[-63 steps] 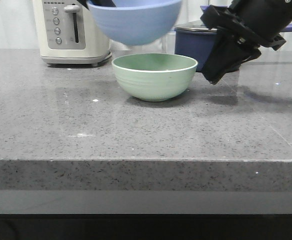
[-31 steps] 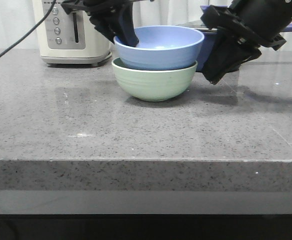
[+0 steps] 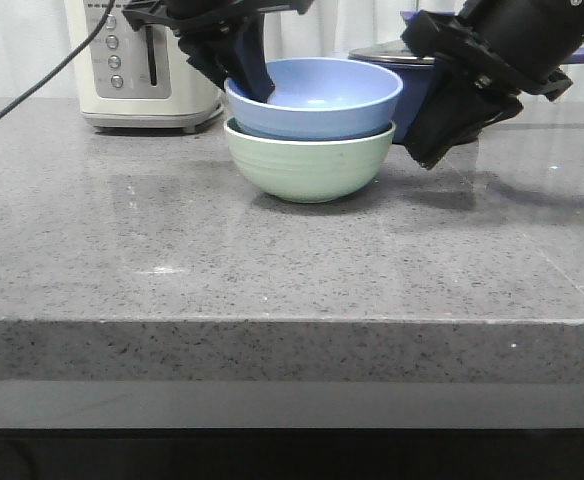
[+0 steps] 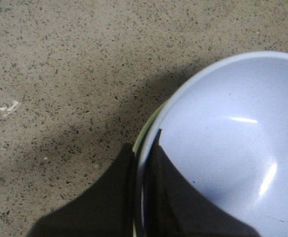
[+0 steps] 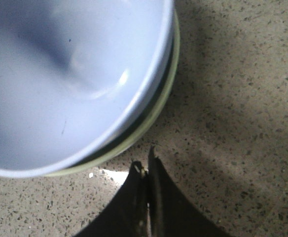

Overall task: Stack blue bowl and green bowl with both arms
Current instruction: 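Open the left gripper and withdraw it upward from the blue bowl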

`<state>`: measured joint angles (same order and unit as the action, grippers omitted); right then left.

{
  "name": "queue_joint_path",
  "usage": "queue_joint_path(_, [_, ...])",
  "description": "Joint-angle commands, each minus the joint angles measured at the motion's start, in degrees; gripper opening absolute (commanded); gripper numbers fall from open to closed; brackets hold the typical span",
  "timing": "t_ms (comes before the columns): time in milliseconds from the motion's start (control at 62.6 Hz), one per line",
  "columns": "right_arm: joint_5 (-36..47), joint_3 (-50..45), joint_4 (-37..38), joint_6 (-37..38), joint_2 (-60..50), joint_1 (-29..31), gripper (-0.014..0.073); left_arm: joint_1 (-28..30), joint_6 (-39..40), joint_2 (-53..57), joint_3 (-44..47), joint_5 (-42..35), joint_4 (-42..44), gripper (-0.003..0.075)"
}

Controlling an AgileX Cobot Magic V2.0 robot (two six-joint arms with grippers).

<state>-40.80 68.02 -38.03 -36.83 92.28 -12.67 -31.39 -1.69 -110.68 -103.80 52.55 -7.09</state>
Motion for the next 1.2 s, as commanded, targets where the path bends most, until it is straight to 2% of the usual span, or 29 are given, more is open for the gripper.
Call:
queue_joint_path(0, [1.1, 1.4, -2.2, -0.5, -2.1, 0.4, -0.0063, -0.3, 0.0, 3.2, -2.0, -2.9, -0.4, -0.0019])
queue_joint_path(96, [1.1, 1.4, -2.2, -0.5, -2.1, 0.4, -0.0063, -0.3, 0.0, 3.2, -2.0, -2.9, -0.4, -0.0016])
queue_joint_path(160, [1.1, 1.4, -2.2, -0.5, -2.1, 0.4, -0.0063, -0.3, 0.0, 3.2, -2.0, -2.9, -0.4, 0.0021])
queue_joint_path(240, [1.1, 1.4, -2.2, -0.5, -2.1, 0.4, -0.0063, -0.3, 0.0, 3.2, -2.0, -2.9, -0.9, 0.0103])
queue_joint_path(368, [1.1, 1.4, -2.2, -0.5, -2.1, 0.4, -0.0063, -0.3, 0.0, 3.2, -2.0, -2.9, -3.0, 0.0279])
queue_joint_path(463, [1.1, 1.4, -2.2, -0.5, -2.1, 0.4, -0.0063, -0.3, 0.0, 3.2, -2.0, -2.9, -3.1, 0.0355])
queue_joint_path(671, [1.1, 1.4, -2.2, -0.5, -2.1, 0.4, -0.0063, -0.3, 0.0, 5.2, -2.4, -1.9, -2.7, 0.0355])
queue_joint_path(911, [1.1, 1.4, -2.2, -0.5, -2.1, 0.4, -0.0063, -0.3, 0.4, 12.8, -1.9, 1.1, 0.9, 0.0355])
queue_joint_path(1055, [1.1, 1.4, -2.2, -0.5, -2.1, 0.4, -0.0063, -0.3, 2.1, 19.6, 3.3, 0.6, 2.4, 0.0355])
queue_joint_path(1183, [1.1, 1.4, -2.2, -0.5, -2.1, 0.4, -0.0063, -0.3, 2.4, 28.1, 12.1, -1.3, 2.5, 0.0355])
